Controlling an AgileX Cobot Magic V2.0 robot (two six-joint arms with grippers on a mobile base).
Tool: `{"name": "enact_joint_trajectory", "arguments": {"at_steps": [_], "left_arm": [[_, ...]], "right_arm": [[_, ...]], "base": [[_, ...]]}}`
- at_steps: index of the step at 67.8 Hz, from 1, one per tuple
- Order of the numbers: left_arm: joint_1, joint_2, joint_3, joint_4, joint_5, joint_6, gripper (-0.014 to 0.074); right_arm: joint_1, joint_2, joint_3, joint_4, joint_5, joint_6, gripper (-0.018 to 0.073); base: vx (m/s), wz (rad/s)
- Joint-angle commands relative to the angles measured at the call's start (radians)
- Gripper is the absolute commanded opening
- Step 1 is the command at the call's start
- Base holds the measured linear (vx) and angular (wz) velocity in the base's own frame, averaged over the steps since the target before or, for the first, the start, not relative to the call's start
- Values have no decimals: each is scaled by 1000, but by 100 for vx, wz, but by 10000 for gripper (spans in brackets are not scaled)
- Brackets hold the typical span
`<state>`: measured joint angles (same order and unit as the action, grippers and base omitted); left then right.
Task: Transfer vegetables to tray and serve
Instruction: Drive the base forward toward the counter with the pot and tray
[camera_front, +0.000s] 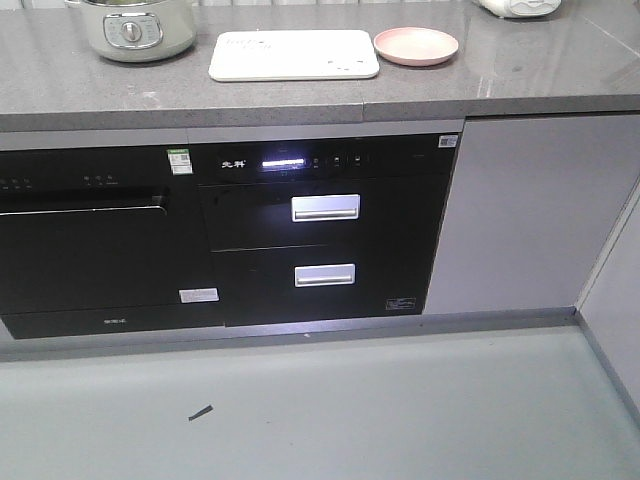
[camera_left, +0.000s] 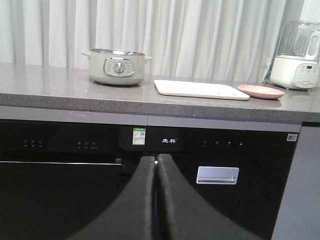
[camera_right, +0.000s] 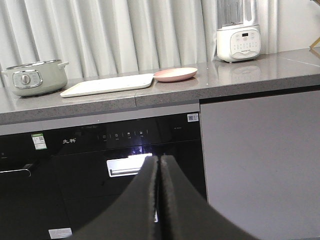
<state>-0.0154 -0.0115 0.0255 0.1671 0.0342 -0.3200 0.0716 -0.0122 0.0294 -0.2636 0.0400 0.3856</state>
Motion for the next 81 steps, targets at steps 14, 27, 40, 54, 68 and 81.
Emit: {"name": "enact_joint_trajectory", "arguments": {"at_steps": [14, 27, 40, 54, 68, 81], "left_arm": [[1, -1, 22, 0, -75, -7, -6], [1, -1, 22, 0, -75, -7, -6], [1, -1, 22, 0, -75, -7, -6], [1, -1, 22, 0, -75, -7, -6], [1, -1, 22, 0, -75, -7, -6], [1, -1, 22, 0, -75, -7, -6]], "right_arm": [[-4, -6, 13, -9, -71, -2, -3], [-4, -6, 13, -9, -71, -2, -3], [-4, -6, 13, -9, -71, -2, -3], [-4, -6, 13, -9, -71, -2, -3], [-4, -6, 13, -9, -71, -2, -3], [-4, -6, 13, -9, -71, -2, -3]], "base": [[9, -2], [10, -1], [11, 0], [12, 0], [12, -1], [11, -1]]}}
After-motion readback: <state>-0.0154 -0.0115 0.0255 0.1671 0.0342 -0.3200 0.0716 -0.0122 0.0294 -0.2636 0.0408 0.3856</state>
